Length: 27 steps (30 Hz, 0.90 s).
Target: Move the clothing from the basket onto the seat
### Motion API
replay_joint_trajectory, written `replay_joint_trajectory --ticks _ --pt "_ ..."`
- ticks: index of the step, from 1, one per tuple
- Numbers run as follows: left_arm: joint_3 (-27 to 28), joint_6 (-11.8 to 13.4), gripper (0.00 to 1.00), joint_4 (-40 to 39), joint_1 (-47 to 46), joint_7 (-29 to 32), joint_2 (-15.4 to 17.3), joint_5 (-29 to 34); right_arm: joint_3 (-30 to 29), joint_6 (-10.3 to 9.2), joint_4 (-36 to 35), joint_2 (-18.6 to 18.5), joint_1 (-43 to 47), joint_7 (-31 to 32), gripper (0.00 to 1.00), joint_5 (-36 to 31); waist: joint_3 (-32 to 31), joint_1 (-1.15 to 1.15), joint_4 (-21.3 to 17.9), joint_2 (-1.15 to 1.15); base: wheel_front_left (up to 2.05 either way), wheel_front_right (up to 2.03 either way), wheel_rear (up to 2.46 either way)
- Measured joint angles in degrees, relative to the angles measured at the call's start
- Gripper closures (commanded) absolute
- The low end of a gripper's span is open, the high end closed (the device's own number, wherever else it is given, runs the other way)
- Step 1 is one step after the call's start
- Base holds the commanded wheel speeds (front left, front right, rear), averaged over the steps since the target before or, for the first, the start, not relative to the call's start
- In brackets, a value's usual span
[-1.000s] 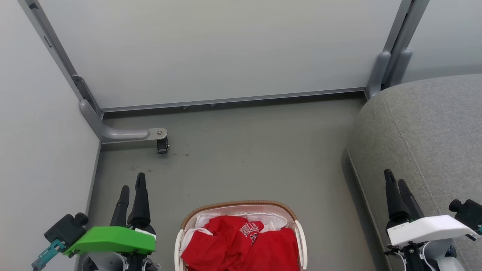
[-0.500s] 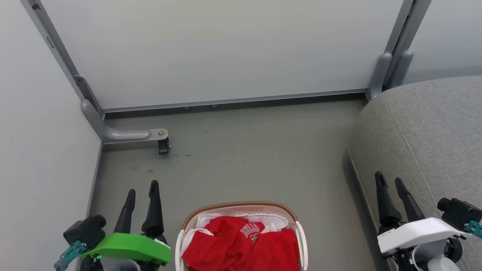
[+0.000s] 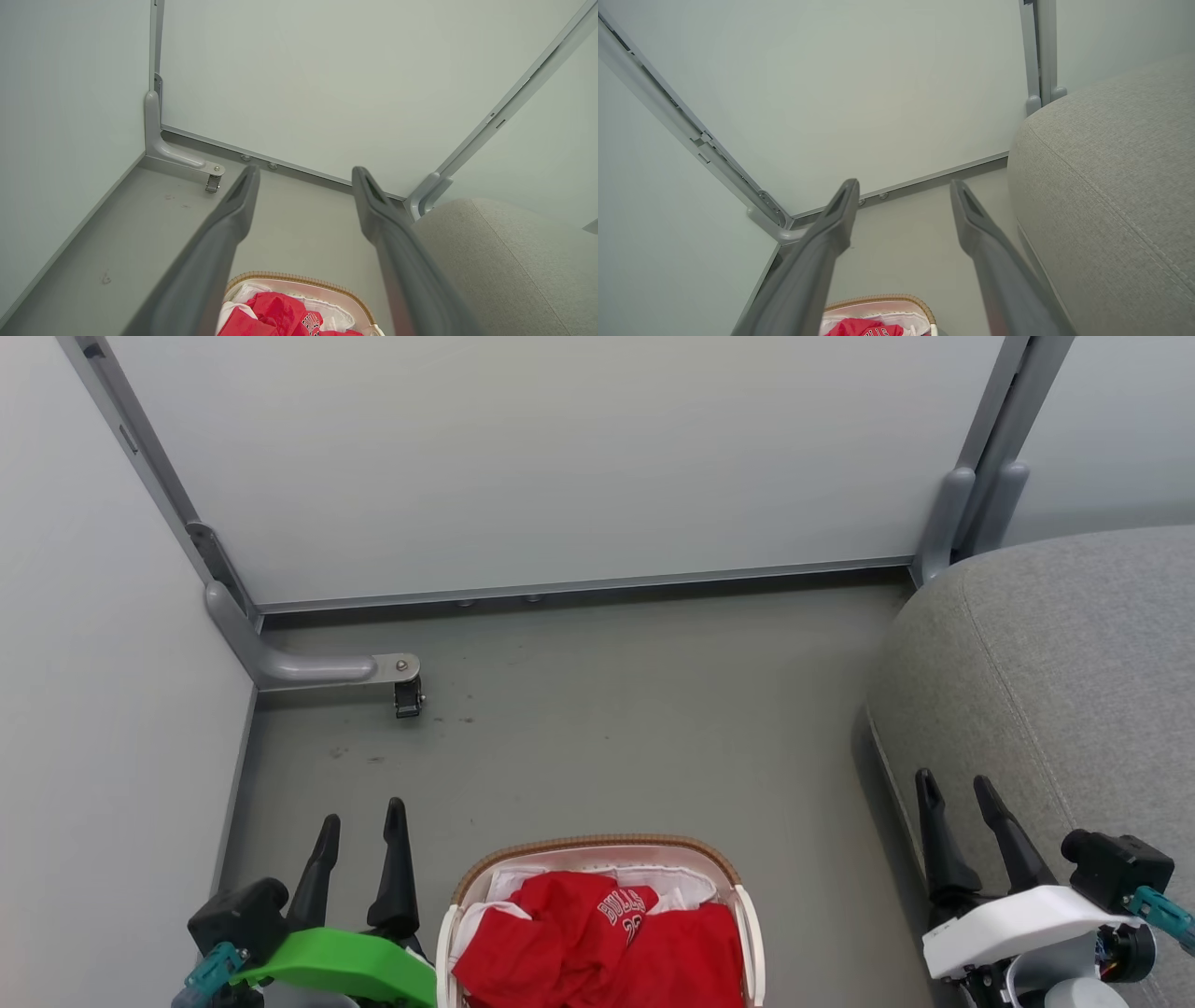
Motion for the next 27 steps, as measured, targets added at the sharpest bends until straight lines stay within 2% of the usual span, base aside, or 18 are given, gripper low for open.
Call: replay_joint_trajectory --ticks 27 --pt "-1.43 1.01 0.00 2.30 0.43 -3.37 0.12 10.54 0.91 0.00 0.27 -0.21 0.32 -3.44 0.00 -12.34 0.34 0.00 0.60 0.00 0.00 0.00 0.00"
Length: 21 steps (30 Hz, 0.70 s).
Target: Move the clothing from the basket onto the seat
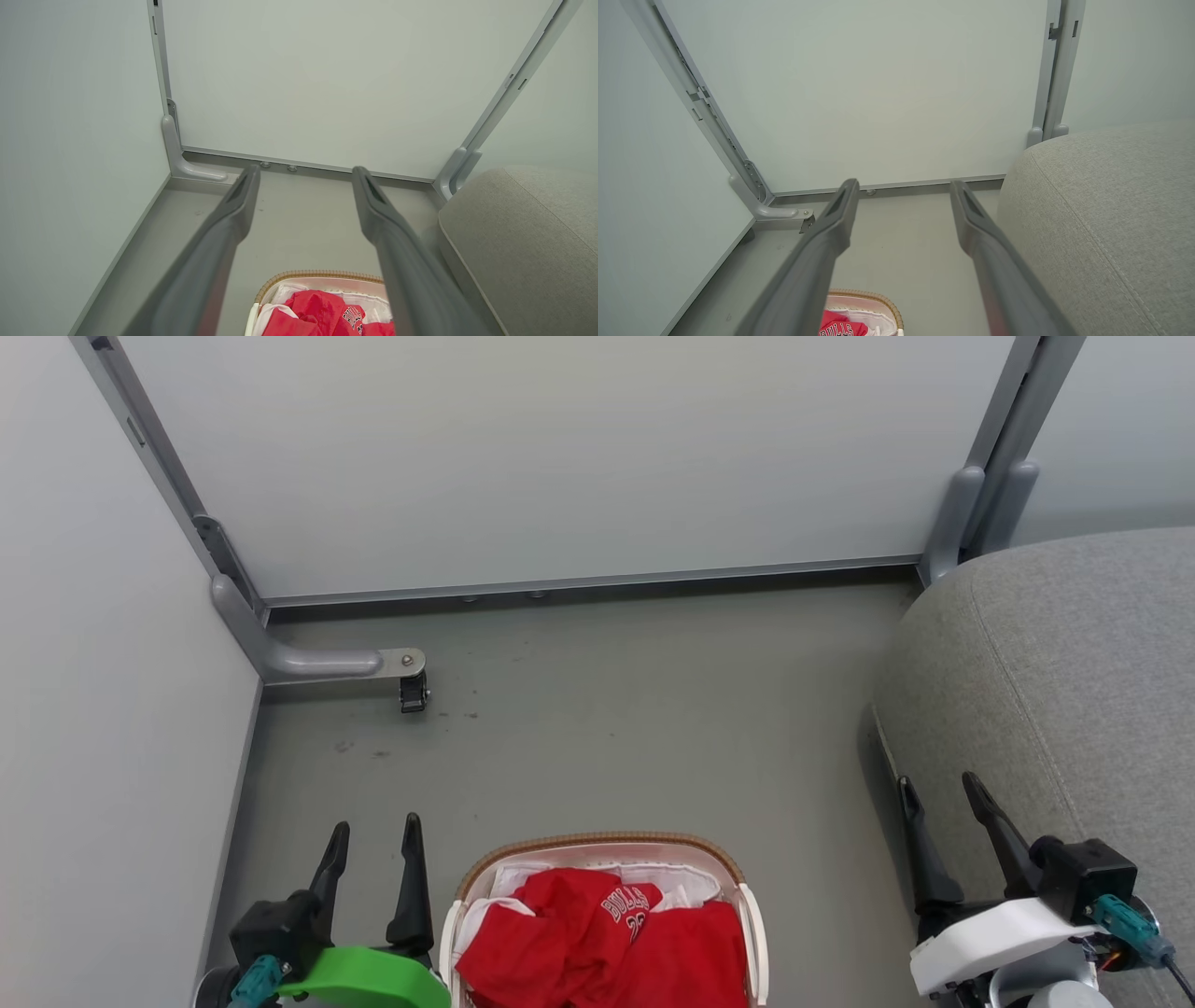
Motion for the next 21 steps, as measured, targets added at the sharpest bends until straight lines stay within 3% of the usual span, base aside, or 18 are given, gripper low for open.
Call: replay_joint_trajectory --ticks 21 --pt "-1.42 0.58 0.00 1.85 0.03 -1.96 0.04 5.55 0.37 0.01 -0.04 -0.10 0.03 -1.82 0.00 -6.95 0.44 0.00 0.32 0.00 0.00 0.00 0.00"
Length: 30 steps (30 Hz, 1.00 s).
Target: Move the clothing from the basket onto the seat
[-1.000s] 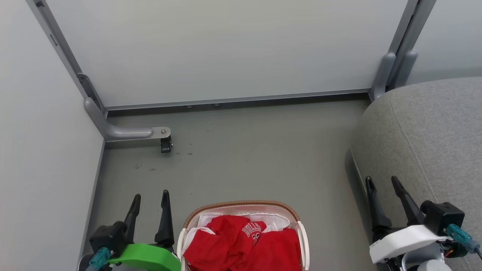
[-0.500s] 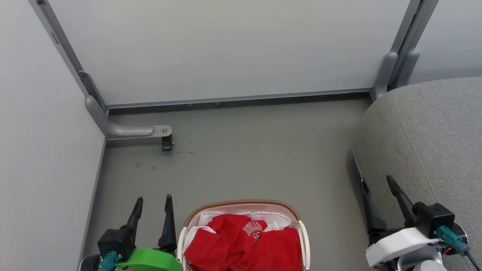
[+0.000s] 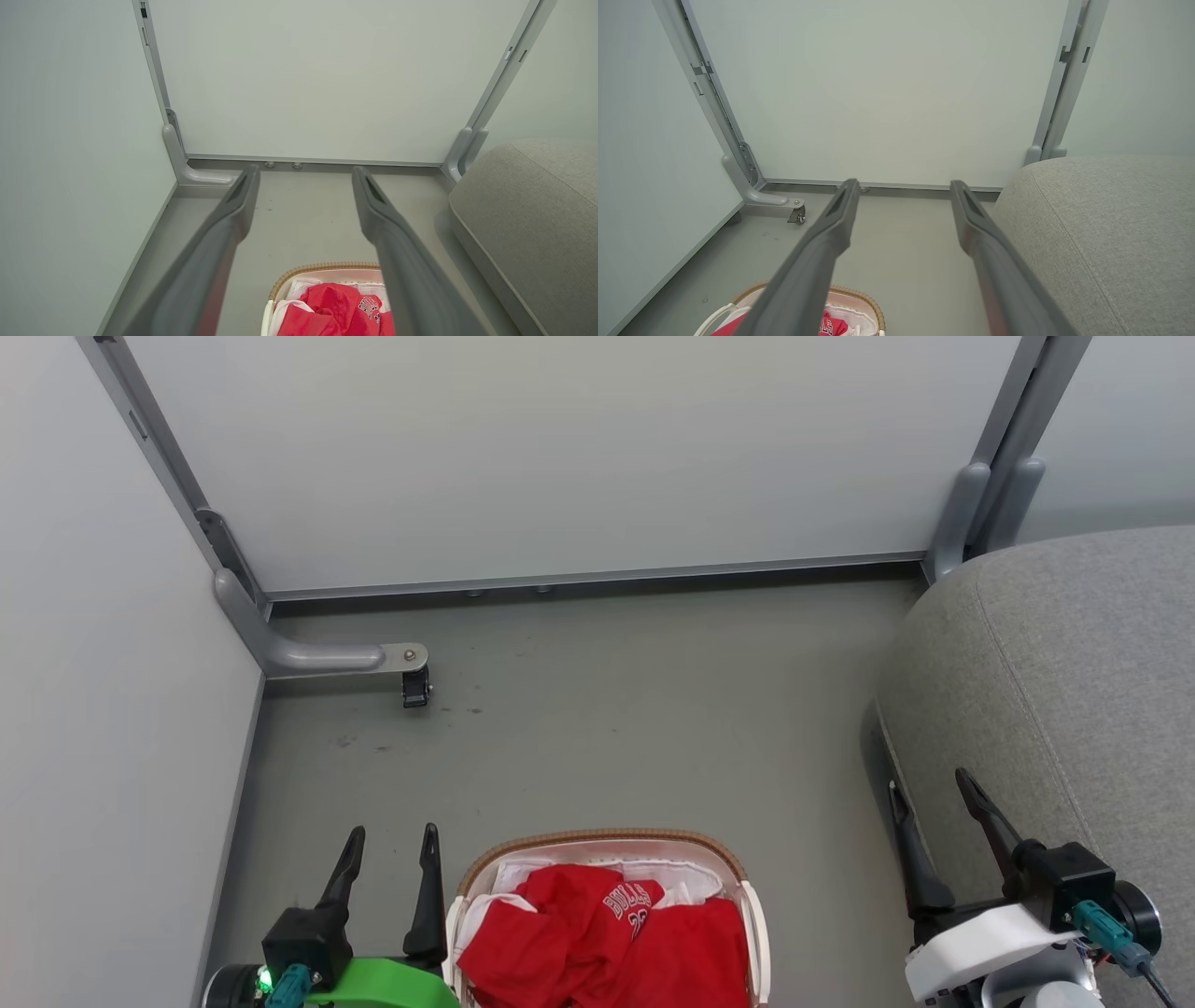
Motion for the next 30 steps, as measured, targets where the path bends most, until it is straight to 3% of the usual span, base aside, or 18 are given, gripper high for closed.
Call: replay_joint_trajectory --ticks 22,30 --pt "-0.25 0.01 0.00 -0.16 -0.16 0.00 0.01 -0.69 -0.35 0.00 -0.54 0.00 -0.12 0.00 0.00 0.00 1.37 0.00 -0.20 0.00 0.00 0.00 0.00" --pt "-3.55 -0.52 0.00 0.23 -4.70 -0.04 0.02 -0.62 -1.38 0.00 -1.76 -0.01 -2.13 -0.01 0.00 -0.48 4.87 0.00 -0.33 0.00 0.00 0.00 0.00"
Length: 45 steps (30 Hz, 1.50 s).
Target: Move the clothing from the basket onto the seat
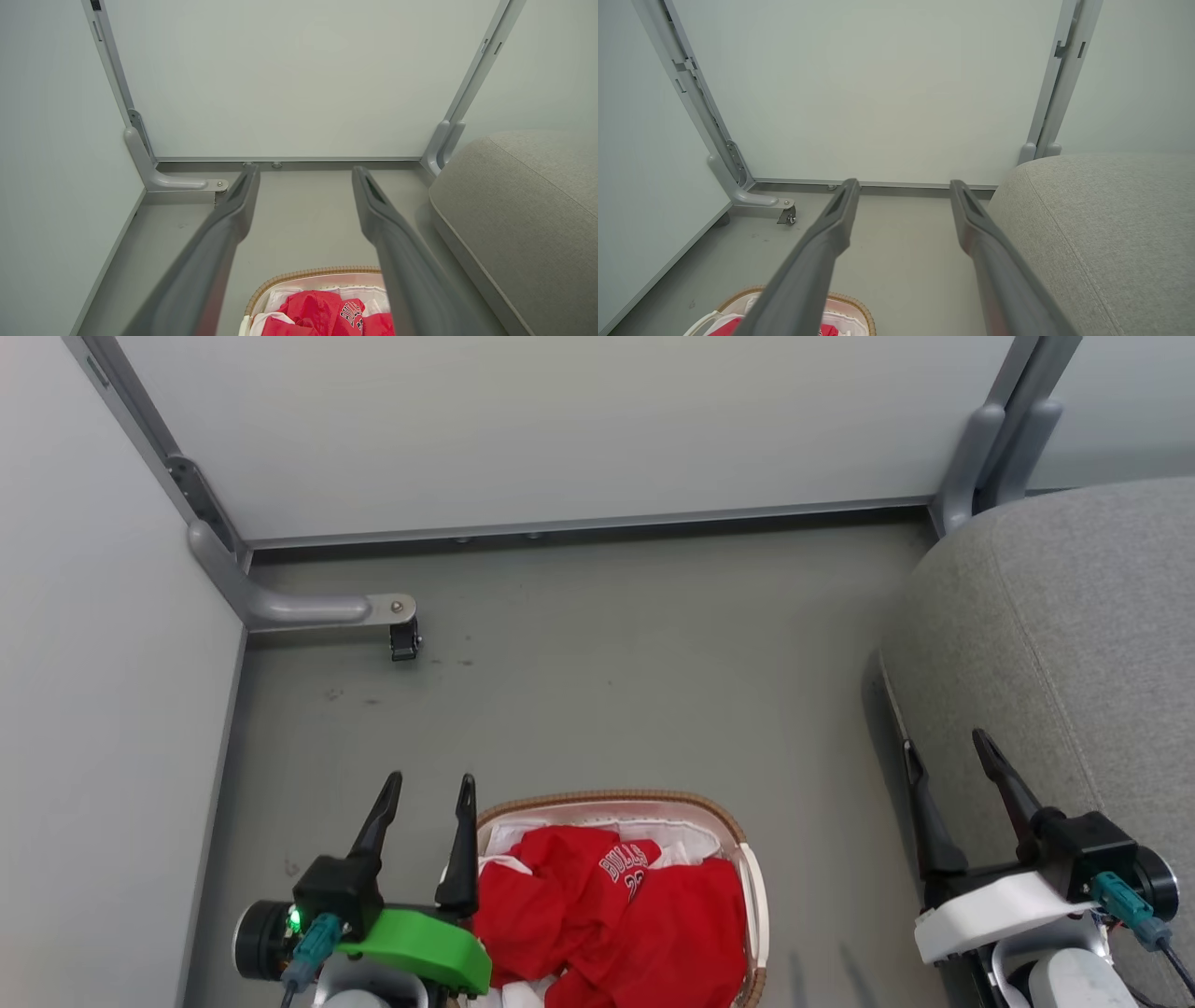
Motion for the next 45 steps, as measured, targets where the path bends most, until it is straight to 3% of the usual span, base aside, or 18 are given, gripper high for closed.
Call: replay_joint_trajectory --ticks 11,24,36,45 --pt "-7.93 -1.89 0.00 10.27 -14.99 0.00 0.01 0.60 -1.01 0.00 -2.61 -0.02 -8.48 0.00 0.00 -0.89 10.20 0.00 -0.97 0.00 0.00 0.00 0.00" --pt "-22.06 -2.83 0.00 34.63 -28.31 0.51 -0.07 0.24 -1.76 0.01 -5.26 -0.07 -16.88 0.00 0.00 1.23 26.96 0.01 -4.27 0.00 0.00 0.00 0.00" --pt "-29.28 -0.57 0.00 43.72 -35.07 0.83 -0.10 -4.74 -1.26 0.01 -5.72 -0.09 -19.55 0.00 0.00 4.19 37.99 0.01 -9.20 0.00 0.00 0.00 0.00" --pt "-26.98 4.74 0.00 48.87 -37.78 0.45 -0.03 -9.21 -1.24 0.01 -5.90 -0.09 -20.61 0.00 0.00 5.69 42.13 0.00 -12.50 0.00 0.00 0.00 0.00"
